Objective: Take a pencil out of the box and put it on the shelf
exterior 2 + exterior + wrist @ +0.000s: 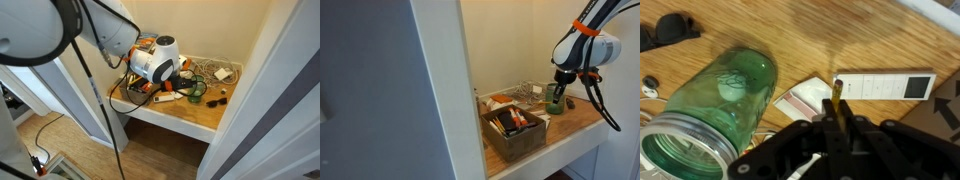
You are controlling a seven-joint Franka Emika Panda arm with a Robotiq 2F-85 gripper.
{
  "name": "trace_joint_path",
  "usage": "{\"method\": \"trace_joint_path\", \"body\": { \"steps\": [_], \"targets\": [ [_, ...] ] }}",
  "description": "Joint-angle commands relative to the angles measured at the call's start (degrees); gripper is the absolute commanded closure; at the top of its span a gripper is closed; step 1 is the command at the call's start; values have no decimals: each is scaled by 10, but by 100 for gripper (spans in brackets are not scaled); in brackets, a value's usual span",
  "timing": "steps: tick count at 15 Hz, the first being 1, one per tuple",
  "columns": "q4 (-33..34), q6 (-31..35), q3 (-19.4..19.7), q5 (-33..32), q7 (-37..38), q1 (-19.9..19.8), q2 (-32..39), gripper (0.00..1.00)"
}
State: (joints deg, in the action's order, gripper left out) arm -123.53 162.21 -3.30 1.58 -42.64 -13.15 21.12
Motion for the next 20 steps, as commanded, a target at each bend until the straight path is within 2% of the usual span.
{"method": "trace_joint_path", "body": {
  "steps": [1,6,11,17,20],
  "targets": [
    [-33,46,-46,42,-58,-59,0,98],
    [-48,89,-99,78,-118,-128,27,98],
    [-38,127,-123,66,-120,-171,73,98],
    [-13,176,-224,31,-114,-280,149,98],
    [-2,179,-251,-6,-107,-319,181,98]
  ]
}}
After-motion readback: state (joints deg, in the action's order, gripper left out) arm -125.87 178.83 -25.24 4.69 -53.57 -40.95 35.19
